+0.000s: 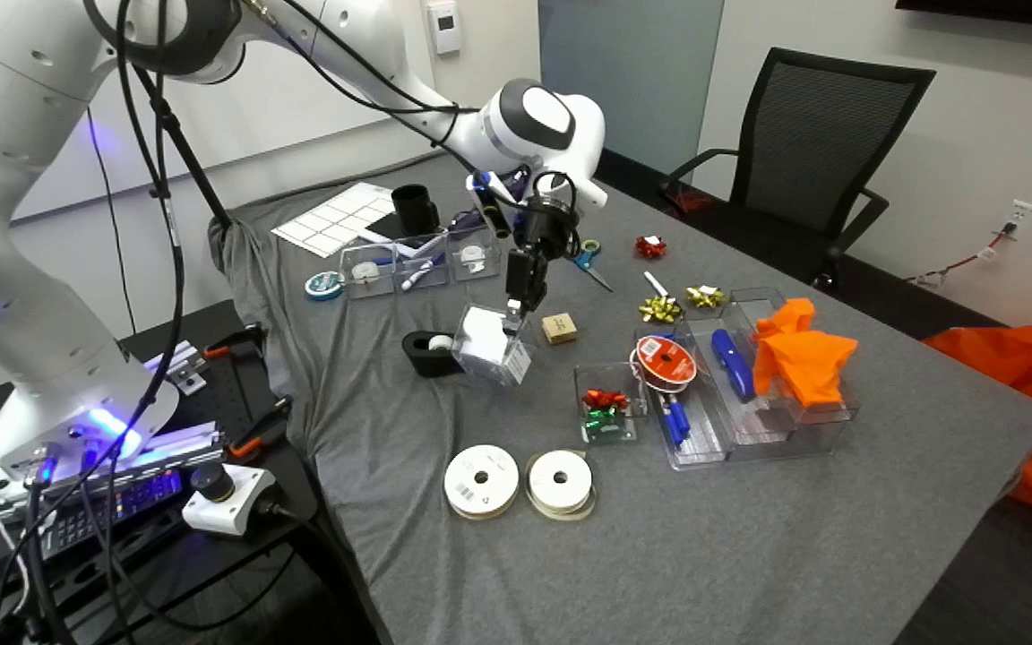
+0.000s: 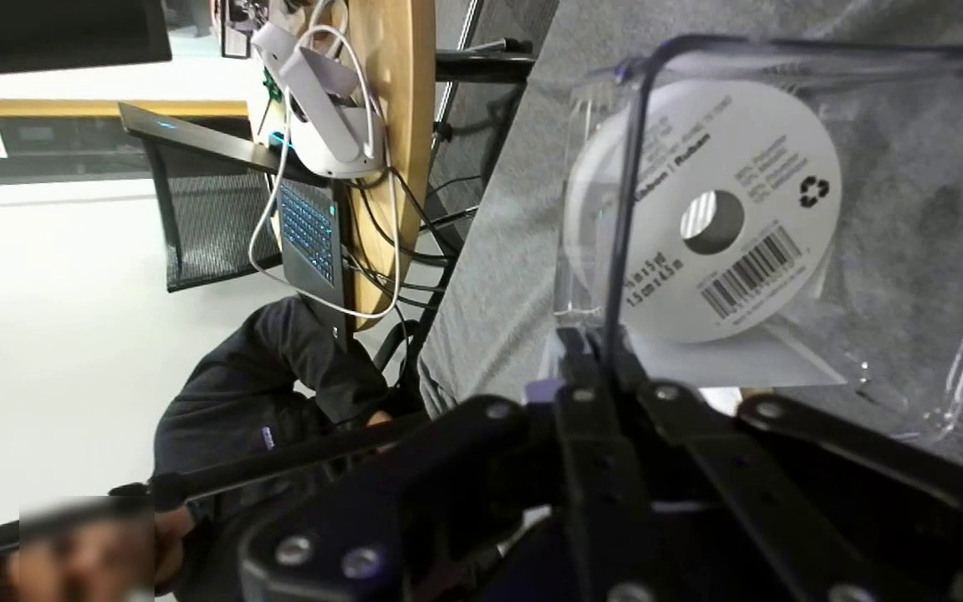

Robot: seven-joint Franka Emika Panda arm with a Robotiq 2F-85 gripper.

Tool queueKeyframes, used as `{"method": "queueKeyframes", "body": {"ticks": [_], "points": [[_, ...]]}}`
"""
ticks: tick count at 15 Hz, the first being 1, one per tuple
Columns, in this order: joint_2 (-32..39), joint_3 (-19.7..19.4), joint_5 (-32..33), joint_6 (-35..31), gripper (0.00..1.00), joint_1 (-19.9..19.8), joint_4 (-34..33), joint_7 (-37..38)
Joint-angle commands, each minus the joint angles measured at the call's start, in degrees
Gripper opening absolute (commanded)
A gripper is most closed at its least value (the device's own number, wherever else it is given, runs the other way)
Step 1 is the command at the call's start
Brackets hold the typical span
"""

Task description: Transfer to the tape to another clear container

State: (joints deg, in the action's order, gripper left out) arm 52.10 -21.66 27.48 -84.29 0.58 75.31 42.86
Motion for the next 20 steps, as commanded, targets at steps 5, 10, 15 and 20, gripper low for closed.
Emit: {"method": "queueKeyframes", "body": {"ticks": [5, 10, 15, 20], "points": [[-1.47, 3.99, 1.09, 4.69, 0.01, 1.35, -2.02, 1.74], [-8.98, 6.44, 6.93, -4.31, 0.01, 5.62, 10.07, 0.91], [-18.0, 9.7, 14.41, -12.9, 0.01, 5.97, 22.47, -3.5], [-14.2, 10.56, 14.02, -10.07, 0.04, 5.33, 17.22, -1.28]]}}
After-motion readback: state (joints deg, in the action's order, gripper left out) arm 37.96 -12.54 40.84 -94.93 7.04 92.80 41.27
